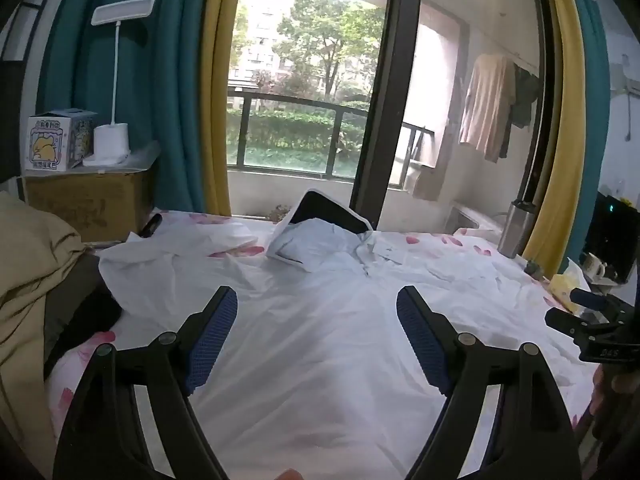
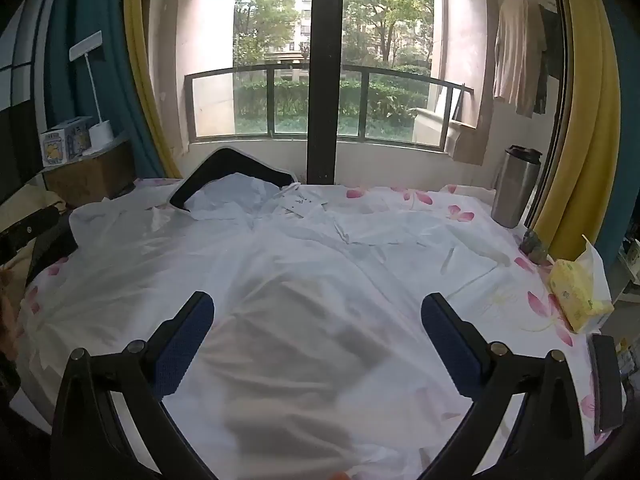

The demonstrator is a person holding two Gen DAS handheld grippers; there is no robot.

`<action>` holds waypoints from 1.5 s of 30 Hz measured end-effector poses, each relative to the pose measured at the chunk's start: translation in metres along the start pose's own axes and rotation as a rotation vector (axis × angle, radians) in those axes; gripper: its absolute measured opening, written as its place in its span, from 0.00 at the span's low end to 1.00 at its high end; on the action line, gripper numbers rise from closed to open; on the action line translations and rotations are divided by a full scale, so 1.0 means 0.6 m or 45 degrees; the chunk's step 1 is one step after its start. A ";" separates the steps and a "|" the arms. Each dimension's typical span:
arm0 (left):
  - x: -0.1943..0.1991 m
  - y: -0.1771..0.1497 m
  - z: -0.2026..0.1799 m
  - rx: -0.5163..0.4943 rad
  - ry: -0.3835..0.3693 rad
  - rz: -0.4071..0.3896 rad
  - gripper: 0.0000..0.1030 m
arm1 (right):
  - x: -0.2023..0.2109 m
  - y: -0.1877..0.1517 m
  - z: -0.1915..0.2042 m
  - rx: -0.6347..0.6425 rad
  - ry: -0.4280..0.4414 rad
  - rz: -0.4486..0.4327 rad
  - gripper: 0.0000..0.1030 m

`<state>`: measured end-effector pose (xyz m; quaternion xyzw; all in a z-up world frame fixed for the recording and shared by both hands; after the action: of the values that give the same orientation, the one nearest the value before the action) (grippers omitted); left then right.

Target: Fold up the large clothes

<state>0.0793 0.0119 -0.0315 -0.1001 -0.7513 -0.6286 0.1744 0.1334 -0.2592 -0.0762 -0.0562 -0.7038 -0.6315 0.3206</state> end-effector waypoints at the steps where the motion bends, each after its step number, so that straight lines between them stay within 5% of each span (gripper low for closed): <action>1: 0.003 -0.001 0.000 0.007 -0.010 0.003 0.82 | 0.002 -0.003 -0.001 0.001 -0.001 -0.008 0.99; 45: 0.006 -0.002 -0.012 0.016 -0.041 -0.002 0.82 | 0.001 -0.005 -0.007 -0.005 0.000 -0.019 0.99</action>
<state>0.0768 0.0046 -0.0300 -0.1087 -0.7581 -0.6222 0.1624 0.1331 -0.2639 -0.0781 -0.0517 -0.7029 -0.6352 0.3159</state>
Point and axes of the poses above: each gripper's, at about its wrist camera, not at the fingertips, and x roughly against the way its jaws point, z to its left, y to its top, the point moved 10 cm from there along -x, roughly the way its jaws point, and after that the axes turned 4 degrees about y, right-handed, at the moved point
